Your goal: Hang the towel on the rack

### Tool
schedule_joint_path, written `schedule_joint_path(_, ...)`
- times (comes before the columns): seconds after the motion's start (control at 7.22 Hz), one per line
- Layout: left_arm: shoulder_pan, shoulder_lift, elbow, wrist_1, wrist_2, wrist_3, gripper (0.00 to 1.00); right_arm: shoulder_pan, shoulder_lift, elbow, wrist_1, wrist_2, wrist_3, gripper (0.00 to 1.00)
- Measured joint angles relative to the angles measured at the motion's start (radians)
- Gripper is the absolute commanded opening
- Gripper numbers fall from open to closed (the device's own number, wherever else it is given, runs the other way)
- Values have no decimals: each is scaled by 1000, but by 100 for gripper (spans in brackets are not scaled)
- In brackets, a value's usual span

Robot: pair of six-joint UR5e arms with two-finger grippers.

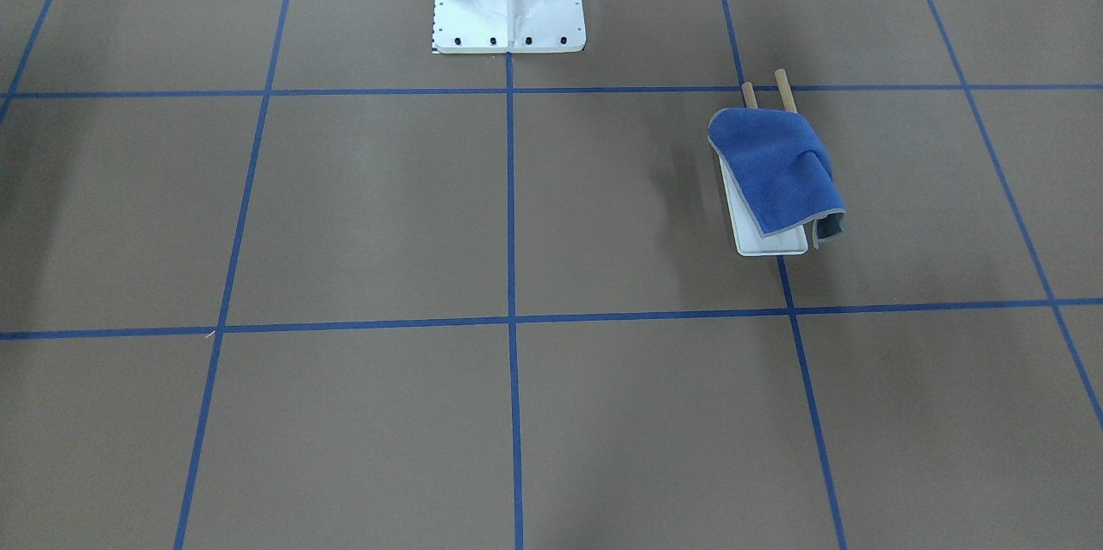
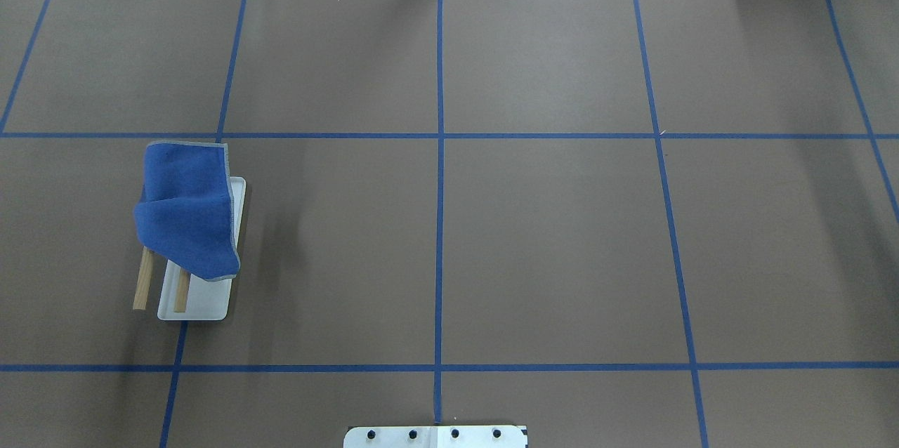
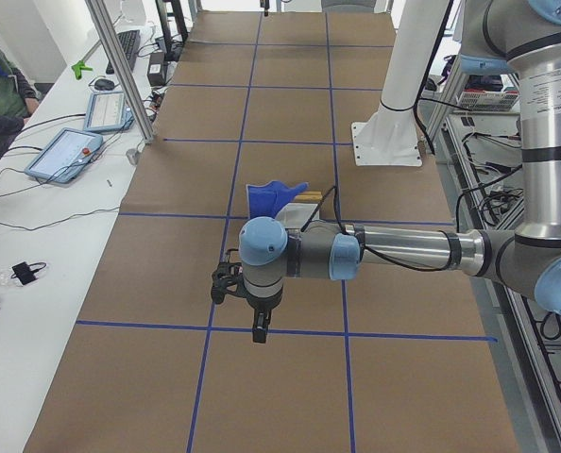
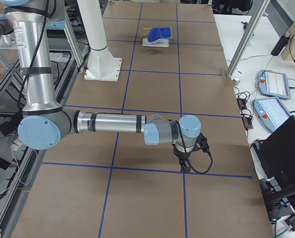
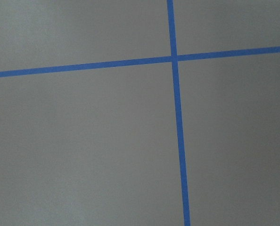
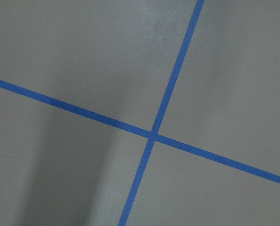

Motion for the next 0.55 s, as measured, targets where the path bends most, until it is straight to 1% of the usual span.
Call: schedule_joint_path(0.55, 0, 1, -1, 0, -1, 0, 98, -1, -5, 3, 2, 11, 0, 100)
